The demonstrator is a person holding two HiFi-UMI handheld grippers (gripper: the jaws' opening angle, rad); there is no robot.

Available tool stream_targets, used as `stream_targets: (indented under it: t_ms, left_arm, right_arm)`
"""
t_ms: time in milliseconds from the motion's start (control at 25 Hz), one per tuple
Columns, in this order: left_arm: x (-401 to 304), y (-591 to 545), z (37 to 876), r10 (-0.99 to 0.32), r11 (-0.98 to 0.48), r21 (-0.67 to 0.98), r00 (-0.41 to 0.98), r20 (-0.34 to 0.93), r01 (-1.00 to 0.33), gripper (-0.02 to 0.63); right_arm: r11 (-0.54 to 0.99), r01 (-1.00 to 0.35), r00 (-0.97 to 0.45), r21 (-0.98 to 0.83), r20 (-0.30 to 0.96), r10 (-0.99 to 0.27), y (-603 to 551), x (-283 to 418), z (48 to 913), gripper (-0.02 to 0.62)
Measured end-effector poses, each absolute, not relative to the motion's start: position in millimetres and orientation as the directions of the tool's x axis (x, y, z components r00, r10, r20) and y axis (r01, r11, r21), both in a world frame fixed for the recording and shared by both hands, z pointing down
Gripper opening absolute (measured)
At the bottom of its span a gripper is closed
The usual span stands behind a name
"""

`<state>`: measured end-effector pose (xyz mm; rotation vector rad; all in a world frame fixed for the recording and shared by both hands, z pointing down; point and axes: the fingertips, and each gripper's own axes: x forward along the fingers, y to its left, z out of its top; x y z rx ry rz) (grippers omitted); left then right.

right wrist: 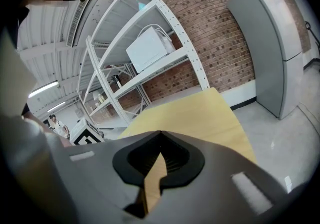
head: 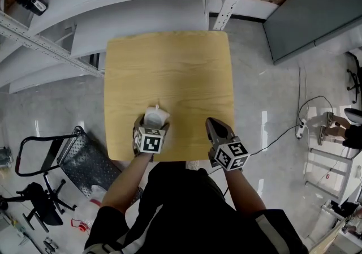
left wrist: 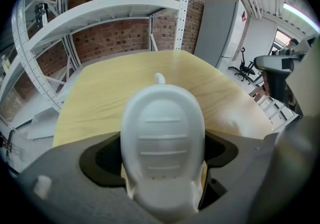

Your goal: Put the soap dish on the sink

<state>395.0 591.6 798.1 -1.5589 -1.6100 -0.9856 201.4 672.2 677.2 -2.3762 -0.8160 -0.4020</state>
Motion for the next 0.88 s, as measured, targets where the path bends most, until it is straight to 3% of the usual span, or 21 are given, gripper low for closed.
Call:
stream_targets:
  t_ms: [440,520,680,880]
  left_arm:
    - [395.1,597.7,798.4,0.513,-0.001,0.055,-0.047,0.857,0.999,0.474]
    - [396.2,597.3,797.5,0.52,-0.027,0.073,-0.048,0.853,0.997,0.517]
    - [398.5,595.5,789.9,0.535,-0.039,0.072,-0.04,0.844,0.997,0.517]
    - [403.4,603.2,748.0,0.66,-0.086,0.107,-0.024,0.751,0.991,0.512]
  right_arm:
    - [-0.647,0.635,0.767,-0.422,0.447,0.46,668.3,188.3,672.2,0.006]
    - [-0.654,0.631,0.77,-0.417,0.441,0.462,669.3,188.2,669.3,0.006]
    - [-0.671,0.622,0.777,-0.404,0.425,0.464,671.5,188.0,661.9,0.006]
    - [-0.687,0.618,0.782,-0.383,0.396,0.482,677.3,182.9,647.8,0.006]
